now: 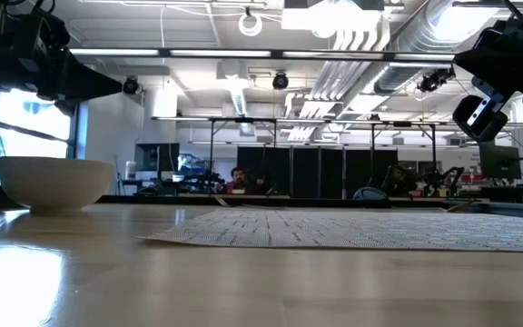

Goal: Pick & Place Utensil

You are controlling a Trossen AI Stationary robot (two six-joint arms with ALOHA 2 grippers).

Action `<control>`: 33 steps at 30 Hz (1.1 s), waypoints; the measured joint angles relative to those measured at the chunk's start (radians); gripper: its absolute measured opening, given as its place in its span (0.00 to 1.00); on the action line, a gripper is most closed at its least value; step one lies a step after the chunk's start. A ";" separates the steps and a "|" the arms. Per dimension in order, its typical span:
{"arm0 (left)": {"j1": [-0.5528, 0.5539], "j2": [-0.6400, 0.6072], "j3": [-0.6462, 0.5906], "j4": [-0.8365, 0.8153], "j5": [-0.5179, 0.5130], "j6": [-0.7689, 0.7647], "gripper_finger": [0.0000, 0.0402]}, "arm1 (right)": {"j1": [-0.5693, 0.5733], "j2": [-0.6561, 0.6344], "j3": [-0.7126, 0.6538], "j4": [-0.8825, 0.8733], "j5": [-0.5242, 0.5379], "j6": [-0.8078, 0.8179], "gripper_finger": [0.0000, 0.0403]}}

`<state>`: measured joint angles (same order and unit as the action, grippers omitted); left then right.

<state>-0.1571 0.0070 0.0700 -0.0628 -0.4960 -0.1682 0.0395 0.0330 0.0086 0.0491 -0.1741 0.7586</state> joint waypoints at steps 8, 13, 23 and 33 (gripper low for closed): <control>0.000 0.000 0.000 0.000 0.097 -0.095 0.00 | 0.000 0.000 0.000 0.000 0.000 0.000 0.01; 0.000 0.000 0.000 0.050 0.148 -0.099 0.00 | 0.000 0.000 0.000 0.000 0.000 0.000 0.01; 0.000 0.168 0.001 0.270 0.219 -0.151 0.03 | 0.000 0.000 0.000 0.000 0.000 0.000 0.01; 0.000 0.482 0.001 0.461 0.145 -0.108 0.22 | 0.000 0.000 0.000 0.000 0.000 0.000 0.01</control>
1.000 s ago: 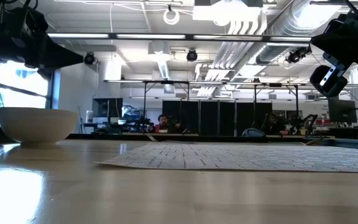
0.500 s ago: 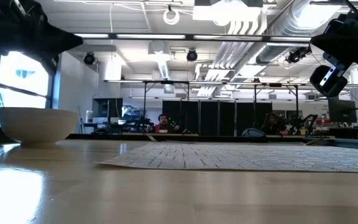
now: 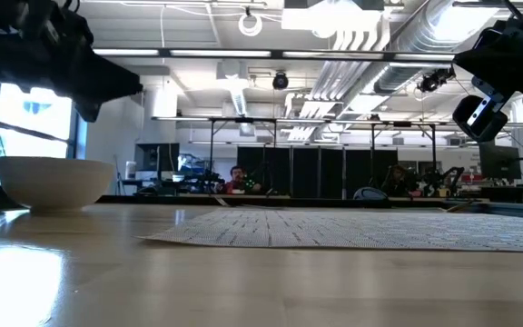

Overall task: Pick & Place Utensil
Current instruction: Put the white bowl on the gray mat

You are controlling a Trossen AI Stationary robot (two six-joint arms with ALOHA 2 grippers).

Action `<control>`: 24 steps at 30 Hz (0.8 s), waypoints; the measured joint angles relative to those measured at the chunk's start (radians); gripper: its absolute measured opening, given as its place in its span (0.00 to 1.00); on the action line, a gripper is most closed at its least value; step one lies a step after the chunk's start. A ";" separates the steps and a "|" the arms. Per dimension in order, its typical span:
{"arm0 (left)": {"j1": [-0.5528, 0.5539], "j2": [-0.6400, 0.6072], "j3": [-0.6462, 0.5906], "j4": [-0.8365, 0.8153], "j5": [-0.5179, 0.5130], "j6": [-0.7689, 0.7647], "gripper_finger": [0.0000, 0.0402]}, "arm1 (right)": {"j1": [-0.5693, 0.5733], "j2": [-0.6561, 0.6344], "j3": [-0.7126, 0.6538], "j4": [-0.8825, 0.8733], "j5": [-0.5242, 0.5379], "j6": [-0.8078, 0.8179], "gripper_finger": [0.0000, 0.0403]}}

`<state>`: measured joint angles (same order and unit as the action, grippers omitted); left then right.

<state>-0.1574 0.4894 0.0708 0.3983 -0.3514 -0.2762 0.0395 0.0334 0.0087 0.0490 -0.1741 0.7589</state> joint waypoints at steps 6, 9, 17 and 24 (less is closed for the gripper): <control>0.000 0.032 0.005 0.052 -0.016 -0.012 0.23 | 0.000 0.000 0.000 0.000 0.000 0.000 0.01; 0.000 0.032 0.040 0.063 0.056 0.007 0.23 | 0.000 0.000 0.000 0.000 0.000 0.000 0.01; 0.000 0.045 0.277 -0.334 0.094 0.024 0.26 | 0.000 0.000 0.000 0.000 0.000 0.000 0.01; 0.000 0.159 0.523 -0.771 -0.030 -0.100 0.38 | 0.000 0.000 0.000 0.000 0.000 0.000 0.01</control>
<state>-0.1574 0.6488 0.5942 -0.3726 -0.3811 -0.3764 0.0395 0.0332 0.0088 0.0490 -0.1741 0.7588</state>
